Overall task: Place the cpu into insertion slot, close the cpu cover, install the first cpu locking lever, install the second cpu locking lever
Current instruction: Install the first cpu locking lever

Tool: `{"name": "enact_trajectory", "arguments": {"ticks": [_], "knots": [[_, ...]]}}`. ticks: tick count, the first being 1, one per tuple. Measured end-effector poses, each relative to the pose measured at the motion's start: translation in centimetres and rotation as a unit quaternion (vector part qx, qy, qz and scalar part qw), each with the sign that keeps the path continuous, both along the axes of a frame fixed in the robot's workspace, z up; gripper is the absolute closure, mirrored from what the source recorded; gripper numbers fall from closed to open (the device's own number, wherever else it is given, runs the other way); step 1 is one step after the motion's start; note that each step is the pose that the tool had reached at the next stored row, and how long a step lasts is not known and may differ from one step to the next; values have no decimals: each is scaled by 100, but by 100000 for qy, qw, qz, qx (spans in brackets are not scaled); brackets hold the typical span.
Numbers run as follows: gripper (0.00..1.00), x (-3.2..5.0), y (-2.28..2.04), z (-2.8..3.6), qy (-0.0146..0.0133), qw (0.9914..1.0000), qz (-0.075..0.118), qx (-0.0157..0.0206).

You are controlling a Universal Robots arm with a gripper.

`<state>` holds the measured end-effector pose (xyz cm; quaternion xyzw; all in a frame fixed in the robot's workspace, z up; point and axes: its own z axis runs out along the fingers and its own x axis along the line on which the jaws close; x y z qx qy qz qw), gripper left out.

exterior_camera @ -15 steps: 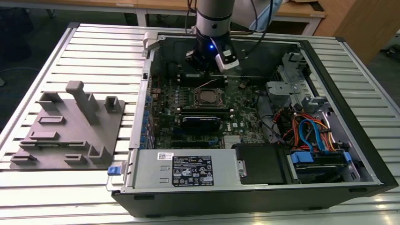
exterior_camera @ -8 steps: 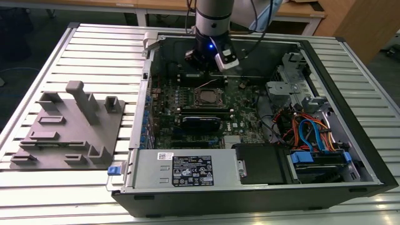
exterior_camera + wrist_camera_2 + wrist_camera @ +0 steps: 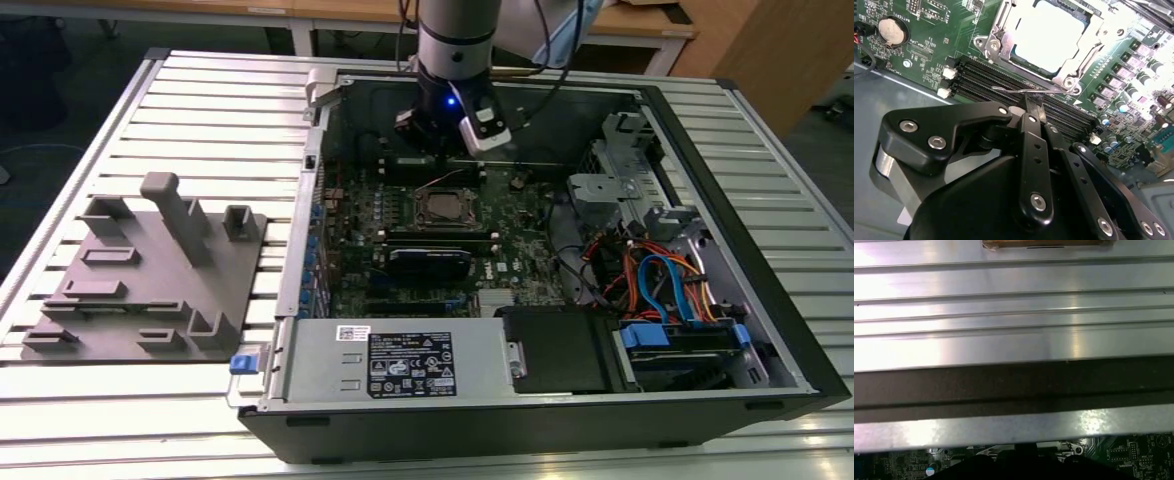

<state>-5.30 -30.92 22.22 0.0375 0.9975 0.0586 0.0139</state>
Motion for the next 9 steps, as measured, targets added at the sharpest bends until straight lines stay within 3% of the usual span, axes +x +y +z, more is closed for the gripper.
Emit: {"name": "enact_trajectory", "arguments": {"ticks": [9], "knots": [[90,27,0,-24,6,100000,-14,-42]]}}
